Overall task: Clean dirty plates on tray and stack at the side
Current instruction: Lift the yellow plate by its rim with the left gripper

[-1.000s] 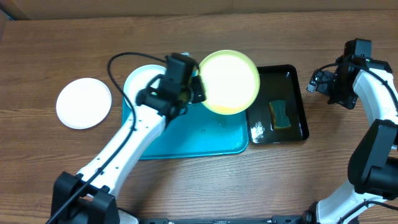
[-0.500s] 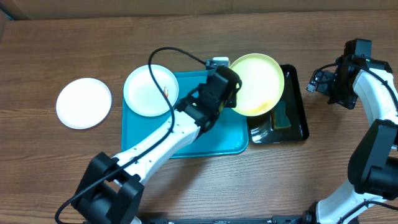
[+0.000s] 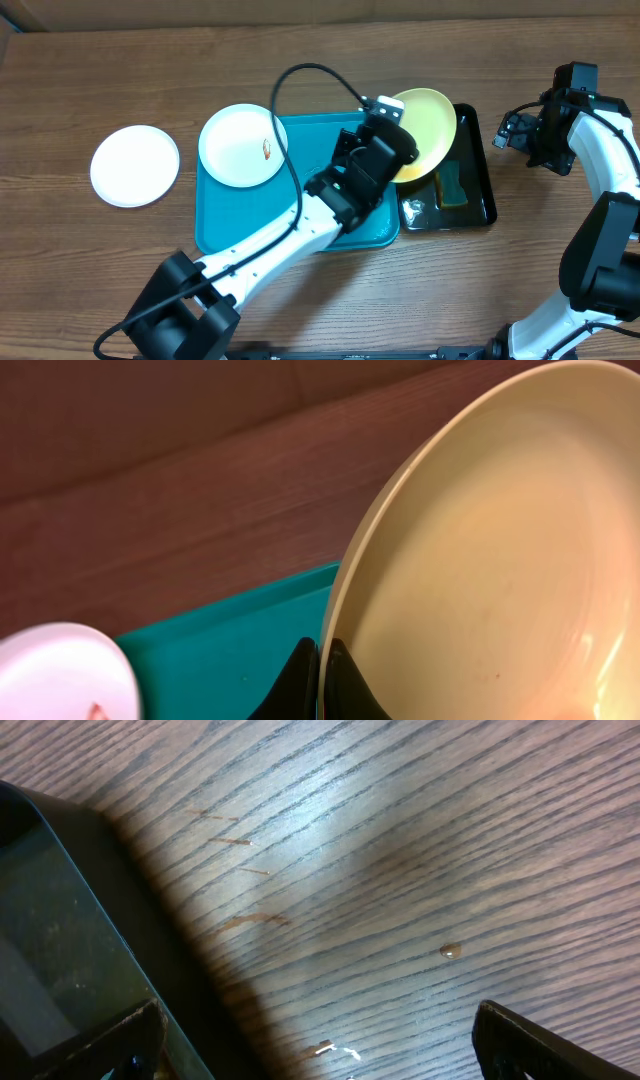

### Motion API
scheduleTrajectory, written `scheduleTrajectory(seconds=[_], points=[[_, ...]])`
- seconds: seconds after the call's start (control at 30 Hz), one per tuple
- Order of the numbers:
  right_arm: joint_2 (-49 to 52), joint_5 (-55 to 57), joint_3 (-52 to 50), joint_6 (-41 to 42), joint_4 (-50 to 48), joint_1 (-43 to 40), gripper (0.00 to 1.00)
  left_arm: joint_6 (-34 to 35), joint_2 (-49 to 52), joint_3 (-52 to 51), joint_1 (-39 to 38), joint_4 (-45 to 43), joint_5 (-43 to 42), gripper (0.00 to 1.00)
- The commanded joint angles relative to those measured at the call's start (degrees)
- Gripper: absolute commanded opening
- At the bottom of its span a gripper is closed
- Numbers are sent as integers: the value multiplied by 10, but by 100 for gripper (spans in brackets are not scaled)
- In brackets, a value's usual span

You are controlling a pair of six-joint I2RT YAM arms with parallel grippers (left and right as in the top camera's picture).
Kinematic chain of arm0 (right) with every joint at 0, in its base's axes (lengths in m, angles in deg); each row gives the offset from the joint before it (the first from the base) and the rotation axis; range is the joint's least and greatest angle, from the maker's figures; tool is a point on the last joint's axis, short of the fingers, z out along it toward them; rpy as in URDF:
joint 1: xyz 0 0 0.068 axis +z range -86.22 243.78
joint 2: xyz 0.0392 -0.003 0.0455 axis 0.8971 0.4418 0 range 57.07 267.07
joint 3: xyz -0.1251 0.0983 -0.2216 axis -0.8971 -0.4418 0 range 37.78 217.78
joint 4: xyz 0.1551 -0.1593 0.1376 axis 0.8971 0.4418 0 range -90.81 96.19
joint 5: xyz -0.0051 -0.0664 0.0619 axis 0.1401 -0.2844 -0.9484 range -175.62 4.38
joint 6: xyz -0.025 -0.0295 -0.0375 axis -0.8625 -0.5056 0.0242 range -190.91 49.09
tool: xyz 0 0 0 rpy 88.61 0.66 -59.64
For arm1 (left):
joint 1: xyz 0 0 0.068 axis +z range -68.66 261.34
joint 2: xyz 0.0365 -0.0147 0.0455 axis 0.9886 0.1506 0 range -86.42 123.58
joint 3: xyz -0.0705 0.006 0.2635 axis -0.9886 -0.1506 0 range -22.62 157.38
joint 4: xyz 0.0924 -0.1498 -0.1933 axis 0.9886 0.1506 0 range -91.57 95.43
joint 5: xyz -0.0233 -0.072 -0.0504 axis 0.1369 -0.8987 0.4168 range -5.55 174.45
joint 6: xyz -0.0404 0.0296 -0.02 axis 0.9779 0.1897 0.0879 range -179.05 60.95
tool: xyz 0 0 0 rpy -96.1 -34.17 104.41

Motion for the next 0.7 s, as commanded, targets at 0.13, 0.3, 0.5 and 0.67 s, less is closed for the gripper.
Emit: scheduleTrajectory(seconds=[0.13, 0.3, 0.5, 0.67], points=[[-1, 6, 15, 5, -3, 0, 100, -154, 4, 15, -54, -68, 177, 4], [-1, 6, 15, 5, -3, 0, 100, -239, 4, 15, -80, -120, 219, 4], [-1, 6, 15, 5, -3, 0, 100, -366, 4, 15, -110, -190, 259, 4], [-1, 6, 15, 5, -3, 0, 100, -417, 4, 15, -120, -226, 265, 4]])
